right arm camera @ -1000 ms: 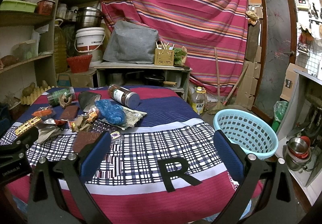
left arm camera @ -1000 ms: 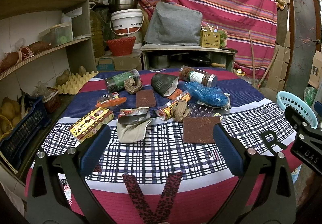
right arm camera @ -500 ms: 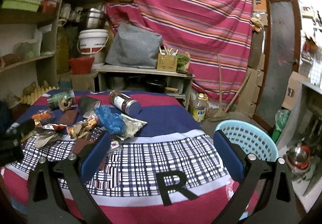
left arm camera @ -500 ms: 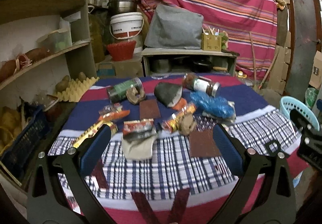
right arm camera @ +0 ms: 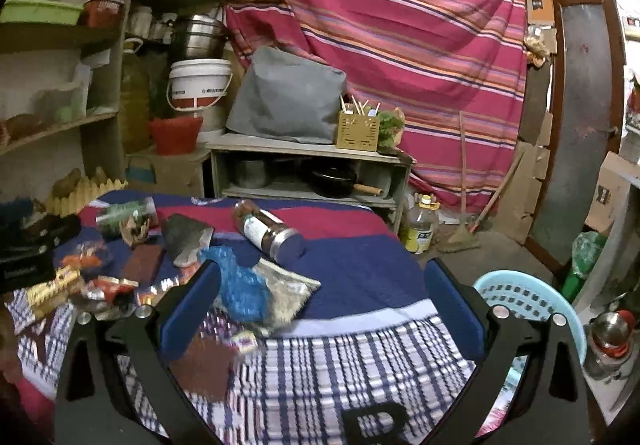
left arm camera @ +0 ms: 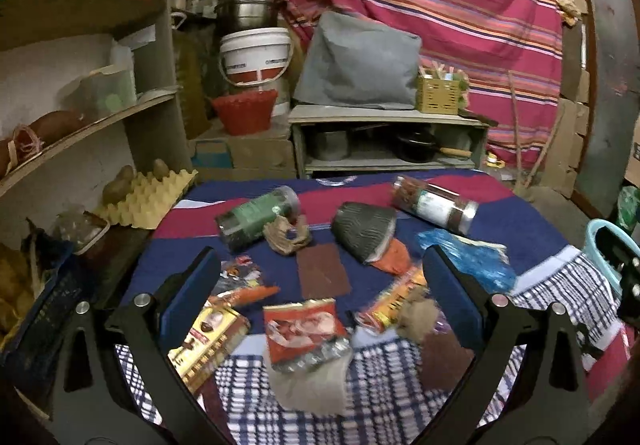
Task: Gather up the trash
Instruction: 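Reach the left tool toward the red snack wrapper while the right tool reaches toward the blue plastic bag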
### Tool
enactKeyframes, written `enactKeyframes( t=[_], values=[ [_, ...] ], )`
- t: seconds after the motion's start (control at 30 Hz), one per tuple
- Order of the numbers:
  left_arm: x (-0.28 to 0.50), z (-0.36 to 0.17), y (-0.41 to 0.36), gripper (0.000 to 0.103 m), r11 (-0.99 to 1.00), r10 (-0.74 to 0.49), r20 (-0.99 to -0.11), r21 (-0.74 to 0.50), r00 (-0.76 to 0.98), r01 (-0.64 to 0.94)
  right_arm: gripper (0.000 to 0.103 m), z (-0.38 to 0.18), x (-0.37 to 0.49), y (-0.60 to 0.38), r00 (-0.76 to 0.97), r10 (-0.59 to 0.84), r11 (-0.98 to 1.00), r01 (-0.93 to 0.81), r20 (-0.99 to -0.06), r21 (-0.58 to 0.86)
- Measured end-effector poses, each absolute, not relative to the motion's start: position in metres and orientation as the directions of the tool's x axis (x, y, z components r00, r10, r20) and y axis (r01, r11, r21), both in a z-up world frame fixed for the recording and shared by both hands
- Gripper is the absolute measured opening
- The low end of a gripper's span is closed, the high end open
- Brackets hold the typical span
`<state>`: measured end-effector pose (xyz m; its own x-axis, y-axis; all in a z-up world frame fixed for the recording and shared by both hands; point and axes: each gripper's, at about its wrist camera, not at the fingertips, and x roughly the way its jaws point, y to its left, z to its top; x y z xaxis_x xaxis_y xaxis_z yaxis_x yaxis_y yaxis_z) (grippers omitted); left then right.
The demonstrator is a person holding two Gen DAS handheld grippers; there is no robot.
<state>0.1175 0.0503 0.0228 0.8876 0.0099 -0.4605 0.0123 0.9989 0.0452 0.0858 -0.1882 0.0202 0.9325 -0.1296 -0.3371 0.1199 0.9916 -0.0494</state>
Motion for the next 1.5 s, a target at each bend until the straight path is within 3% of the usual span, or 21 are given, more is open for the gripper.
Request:
enactKeyframes(
  t=[0.23, 0.4, 1.13, 1.5],
  values=[
    [0.135, -0.002, 0.077, 0.098, 0.999, 0.043, -0.533, 0.021, 0.845, -0.038, 0.099, 0.015, 0.122, -0.177, 0.932, -0.111, 0.994, 0.100, -0.344, -0.049],
    [0.144, -0.018, 0.084, 0.098, 0.997, 0.078, -0.572, 0.056, 0.817, -0.056, 0.099, -0.008, 0.132, -0.176, 0.897, -0.118, 0.992, 0.089, -0.427, -0.087],
    [0.167, -0.061, 0.077, 0.098, 1.000, 0.007, -0.713, 0.016, 0.702, 0.007, 0.099, -0.017, 0.145, -0.201, 0.870, -0.170, 0.985, 0.141, -0.463, -0.096],
    [0.149, -0.028, 0.085, 0.097, 0.999, -0.022, -0.662, 0.010, 0.749, 0.037, 0.099, -0.019, 0.144, -0.201, 0.866, -0.170, 0.985, 0.149, -0.470, -0.083]
  ],
)
